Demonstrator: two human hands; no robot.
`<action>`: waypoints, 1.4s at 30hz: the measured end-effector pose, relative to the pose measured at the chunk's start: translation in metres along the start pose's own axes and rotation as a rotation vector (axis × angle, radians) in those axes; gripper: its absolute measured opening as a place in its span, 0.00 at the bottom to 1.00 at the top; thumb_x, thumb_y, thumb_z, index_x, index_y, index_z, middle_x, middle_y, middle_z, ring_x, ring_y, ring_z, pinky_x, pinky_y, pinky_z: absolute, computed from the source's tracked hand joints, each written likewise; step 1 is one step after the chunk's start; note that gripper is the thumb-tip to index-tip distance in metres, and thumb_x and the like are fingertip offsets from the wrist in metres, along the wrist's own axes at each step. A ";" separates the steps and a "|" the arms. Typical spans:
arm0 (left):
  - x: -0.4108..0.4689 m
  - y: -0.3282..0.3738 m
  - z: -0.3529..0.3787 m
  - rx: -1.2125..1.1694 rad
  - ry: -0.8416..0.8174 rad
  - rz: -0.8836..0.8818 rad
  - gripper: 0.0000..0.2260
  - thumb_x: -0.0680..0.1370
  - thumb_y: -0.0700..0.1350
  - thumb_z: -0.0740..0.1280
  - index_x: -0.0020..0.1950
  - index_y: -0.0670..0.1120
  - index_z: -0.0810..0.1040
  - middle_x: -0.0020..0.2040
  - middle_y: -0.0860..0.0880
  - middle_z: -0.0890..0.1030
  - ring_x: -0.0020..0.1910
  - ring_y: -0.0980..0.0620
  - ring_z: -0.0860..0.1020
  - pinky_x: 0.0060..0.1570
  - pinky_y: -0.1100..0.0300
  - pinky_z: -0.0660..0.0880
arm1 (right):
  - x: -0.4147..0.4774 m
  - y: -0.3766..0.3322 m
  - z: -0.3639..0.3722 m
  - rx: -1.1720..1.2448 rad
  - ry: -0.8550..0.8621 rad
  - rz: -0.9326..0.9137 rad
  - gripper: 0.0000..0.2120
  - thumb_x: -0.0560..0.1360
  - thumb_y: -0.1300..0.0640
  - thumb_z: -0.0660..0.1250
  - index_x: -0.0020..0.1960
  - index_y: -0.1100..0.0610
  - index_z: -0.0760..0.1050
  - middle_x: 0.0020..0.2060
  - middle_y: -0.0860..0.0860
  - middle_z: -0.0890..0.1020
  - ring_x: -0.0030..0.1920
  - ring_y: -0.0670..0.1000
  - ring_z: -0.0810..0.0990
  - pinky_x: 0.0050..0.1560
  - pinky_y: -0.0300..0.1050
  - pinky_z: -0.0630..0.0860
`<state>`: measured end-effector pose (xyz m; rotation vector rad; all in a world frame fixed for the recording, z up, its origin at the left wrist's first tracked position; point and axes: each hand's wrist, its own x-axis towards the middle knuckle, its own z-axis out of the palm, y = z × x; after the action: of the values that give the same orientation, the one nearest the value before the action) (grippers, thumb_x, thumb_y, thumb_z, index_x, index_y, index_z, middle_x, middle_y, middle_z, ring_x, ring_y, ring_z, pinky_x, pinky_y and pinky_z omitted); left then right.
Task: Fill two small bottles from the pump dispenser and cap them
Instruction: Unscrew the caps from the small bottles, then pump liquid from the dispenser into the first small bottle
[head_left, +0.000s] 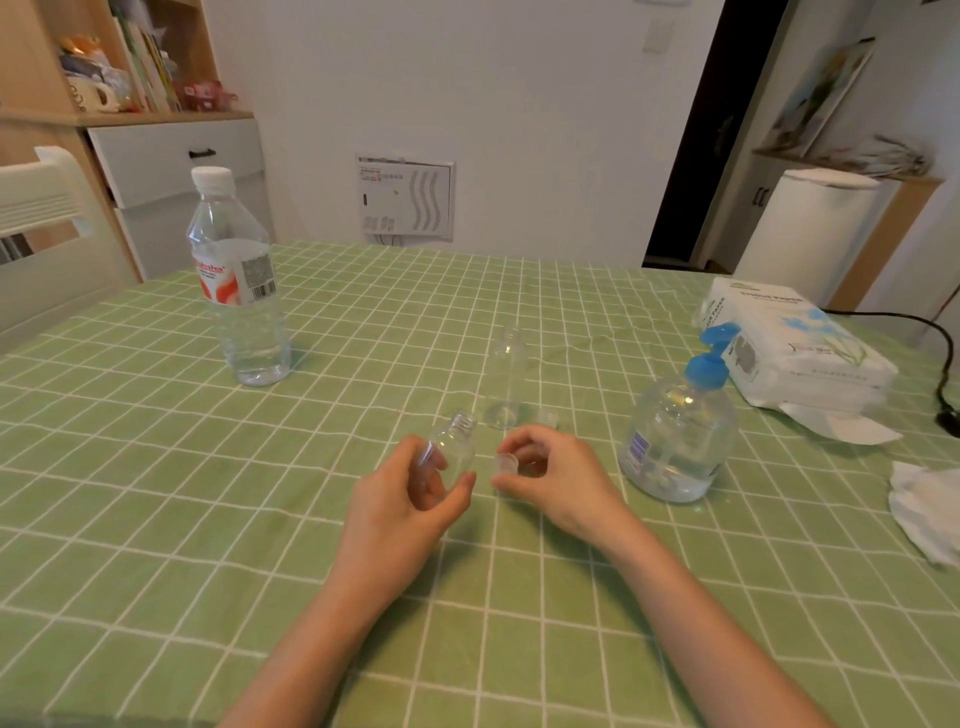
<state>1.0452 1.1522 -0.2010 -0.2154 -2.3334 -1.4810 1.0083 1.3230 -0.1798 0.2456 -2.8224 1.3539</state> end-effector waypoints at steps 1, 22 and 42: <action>0.000 0.000 0.000 0.003 0.002 -0.001 0.10 0.69 0.51 0.71 0.40 0.50 0.72 0.28 0.52 0.73 0.26 0.59 0.69 0.28 0.67 0.68 | 0.000 0.001 0.001 -0.017 0.004 0.001 0.12 0.69 0.56 0.75 0.48 0.49 0.76 0.45 0.45 0.82 0.47 0.43 0.78 0.45 0.32 0.71; 0.003 0.012 0.005 -0.209 -0.128 -0.086 0.24 0.61 0.64 0.68 0.50 0.53 0.71 0.37 0.48 0.78 0.35 0.51 0.77 0.37 0.60 0.76 | -0.027 0.003 -0.032 -0.003 0.119 -0.046 0.10 0.74 0.53 0.70 0.54 0.45 0.77 0.47 0.43 0.82 0.47 0.39 0.77 0.43 0.28 0.71; 0.041 0.092 0.096 -0.416 -0.455 -0.079 0.19 0.65 0.59 0.68 0.51 0.52 0.74 0.46 0.50 0.80 0.36 0.59 0.80 0.35 0.64 0.77 | -0.013 0.022 -0.179 -0.014 0.546 0.181 0.08 0.76 0.58 0.62 0.42 0.52 0.79 0.33 0.47 0.81 0.34 0.46 0.76 0.34 0.40 0.72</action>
<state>1.0154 1.2759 -0.1442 -0.6338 -2.3452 -2.1358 1.0065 1.4770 -0.0859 -0.3377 -2.4301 1.1947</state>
